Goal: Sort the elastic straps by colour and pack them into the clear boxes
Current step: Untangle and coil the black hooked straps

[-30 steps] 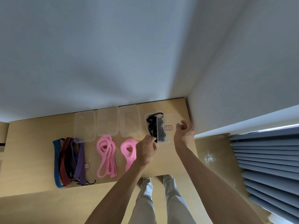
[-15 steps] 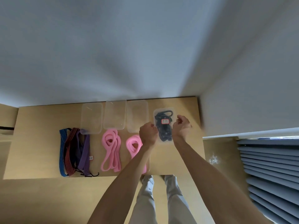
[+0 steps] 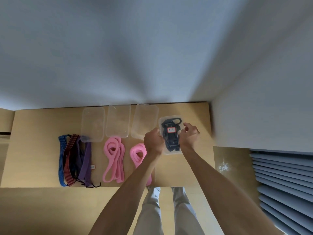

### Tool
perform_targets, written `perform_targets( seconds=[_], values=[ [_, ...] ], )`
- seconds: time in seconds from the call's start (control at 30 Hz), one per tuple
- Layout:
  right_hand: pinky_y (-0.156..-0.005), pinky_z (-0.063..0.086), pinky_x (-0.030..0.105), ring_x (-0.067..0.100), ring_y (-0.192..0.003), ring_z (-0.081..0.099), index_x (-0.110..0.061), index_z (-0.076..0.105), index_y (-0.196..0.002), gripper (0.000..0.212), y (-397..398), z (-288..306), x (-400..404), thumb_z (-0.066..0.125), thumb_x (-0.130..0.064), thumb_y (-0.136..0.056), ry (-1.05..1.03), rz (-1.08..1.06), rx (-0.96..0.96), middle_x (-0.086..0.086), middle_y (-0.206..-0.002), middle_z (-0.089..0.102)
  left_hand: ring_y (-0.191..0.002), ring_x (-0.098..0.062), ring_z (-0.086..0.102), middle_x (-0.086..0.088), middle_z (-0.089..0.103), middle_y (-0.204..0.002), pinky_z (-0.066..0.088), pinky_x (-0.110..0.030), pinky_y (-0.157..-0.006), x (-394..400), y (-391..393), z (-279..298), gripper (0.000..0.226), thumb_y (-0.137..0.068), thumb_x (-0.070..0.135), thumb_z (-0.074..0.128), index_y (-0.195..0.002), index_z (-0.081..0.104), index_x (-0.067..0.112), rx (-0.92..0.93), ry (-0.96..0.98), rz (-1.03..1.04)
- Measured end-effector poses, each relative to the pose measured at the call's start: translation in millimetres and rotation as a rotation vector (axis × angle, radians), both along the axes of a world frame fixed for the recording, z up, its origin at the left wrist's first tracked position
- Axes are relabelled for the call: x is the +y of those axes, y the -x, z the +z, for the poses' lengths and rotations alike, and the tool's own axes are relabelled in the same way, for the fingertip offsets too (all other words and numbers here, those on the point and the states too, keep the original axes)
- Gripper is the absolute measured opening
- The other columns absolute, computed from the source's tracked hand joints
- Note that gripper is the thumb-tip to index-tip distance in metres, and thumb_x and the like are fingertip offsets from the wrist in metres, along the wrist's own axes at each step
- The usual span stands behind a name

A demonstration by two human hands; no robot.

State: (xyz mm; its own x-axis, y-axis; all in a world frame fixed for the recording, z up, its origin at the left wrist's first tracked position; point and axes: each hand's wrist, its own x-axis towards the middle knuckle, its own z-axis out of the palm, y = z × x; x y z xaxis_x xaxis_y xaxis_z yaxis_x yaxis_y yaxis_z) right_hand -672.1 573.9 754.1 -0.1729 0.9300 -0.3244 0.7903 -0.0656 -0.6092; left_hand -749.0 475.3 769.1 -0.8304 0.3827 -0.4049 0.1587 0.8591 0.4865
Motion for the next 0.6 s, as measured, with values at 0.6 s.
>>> perform_targets(
  seconds=[0.6],
  values=[
    [-0.074,0.050,0.031,0.029,-0.094,0.064,-0.013,0.069,-0.113,0.029,-7.7,12.1,9.0,0.057,-0.007,-0.088,0.185,0.036,-0.118,0.011,-0.105,0.072,-0.083,-0.028,0.070,-0.011,0.075,-0.094,0.057,-0.038,-0.074,-3.4,-3.2,-1.0,0.021,-0.096,0.018,0.064,-0.095,0.070,-0.002,-0.126,-0.076,0.015]
  ],
)
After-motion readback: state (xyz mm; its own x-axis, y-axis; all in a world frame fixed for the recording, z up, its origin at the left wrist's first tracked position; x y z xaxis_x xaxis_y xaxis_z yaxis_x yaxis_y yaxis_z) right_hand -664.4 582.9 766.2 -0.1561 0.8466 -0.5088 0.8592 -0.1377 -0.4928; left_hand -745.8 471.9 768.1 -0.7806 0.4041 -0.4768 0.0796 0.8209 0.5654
